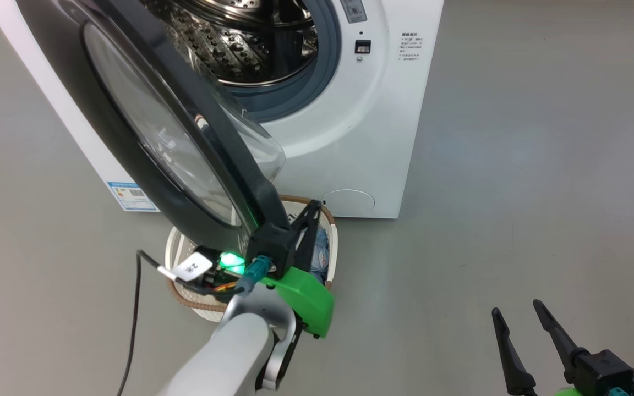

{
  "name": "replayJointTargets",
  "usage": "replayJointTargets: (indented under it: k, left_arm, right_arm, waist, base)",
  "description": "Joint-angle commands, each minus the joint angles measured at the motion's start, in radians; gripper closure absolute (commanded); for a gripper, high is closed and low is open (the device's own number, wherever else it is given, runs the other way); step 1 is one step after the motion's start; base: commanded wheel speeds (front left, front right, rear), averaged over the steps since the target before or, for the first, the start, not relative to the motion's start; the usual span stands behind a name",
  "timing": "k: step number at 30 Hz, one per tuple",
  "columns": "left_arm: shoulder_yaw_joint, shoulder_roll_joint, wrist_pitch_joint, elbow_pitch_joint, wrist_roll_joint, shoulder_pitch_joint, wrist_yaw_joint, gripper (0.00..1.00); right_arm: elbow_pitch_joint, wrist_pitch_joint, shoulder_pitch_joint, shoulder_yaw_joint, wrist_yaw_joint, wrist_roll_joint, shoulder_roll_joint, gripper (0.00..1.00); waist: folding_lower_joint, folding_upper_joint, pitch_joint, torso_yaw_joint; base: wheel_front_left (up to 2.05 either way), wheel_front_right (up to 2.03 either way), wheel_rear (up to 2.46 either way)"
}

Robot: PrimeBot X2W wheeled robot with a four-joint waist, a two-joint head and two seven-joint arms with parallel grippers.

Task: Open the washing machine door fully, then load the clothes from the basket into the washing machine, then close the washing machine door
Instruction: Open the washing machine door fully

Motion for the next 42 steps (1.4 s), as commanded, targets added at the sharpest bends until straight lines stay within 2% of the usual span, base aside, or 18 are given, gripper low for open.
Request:
replayJointTargets:
  k: [1,11,19,27,42]
  left_arm:
    - [0.032,0.012,-0.013,-0.008,-0.014,-0.048,0.015,1.00]
    - [0.041,0.012,-0.033,0.044,-0.041,-0.032,0.042,1.00]
    - [0.055,0.023,-0.048,0.031,-0.055,0.007,0.071,1.00]
    - [0.088,0.042,-0.057,-0.019,-0.072,0.065,0.136,1.00]
    - [0.086,0.097,-0.057,-0.160,-0.036,0.162,0.242,1.00]
  right_arm:
    - [-0.019,-0.012,-0.039,0.027,0.002,0.009,-0.012,0.00]
    - [-0.016,-0.012,-0.038,0.030,0.002,0.016,-0.017,0.00]
    - [-0.016,-0.012,-0.037,0.033,0.002,0.019,-0.018,0.00]
    - [-0.020,-0.012,-0.040,0.029,0.002,0.019,-0.018,0.00]
    - [-0.039,-0.012,-0.050,0.032,0.002,0.021,-0.019,0.00]
  waist:
    - [0.0000,0.0000,-0.001,0.001]
    - [0.0000,0.0000,-0.001,0.006]
    - [0.0000,0.0000,0.002,0.005]
    - [0.0000,0.0000,0.018,0.009]
    - [0.0000,0.0000,0.038,0.026]
  base:
    - [0.00,0.00,0.00]
    - [0.00,0.00,0.00]
    - [0.00,0.00,0.00]
    - [0.00,0.00,0.00]
    - [0.00,0.00,0.00]
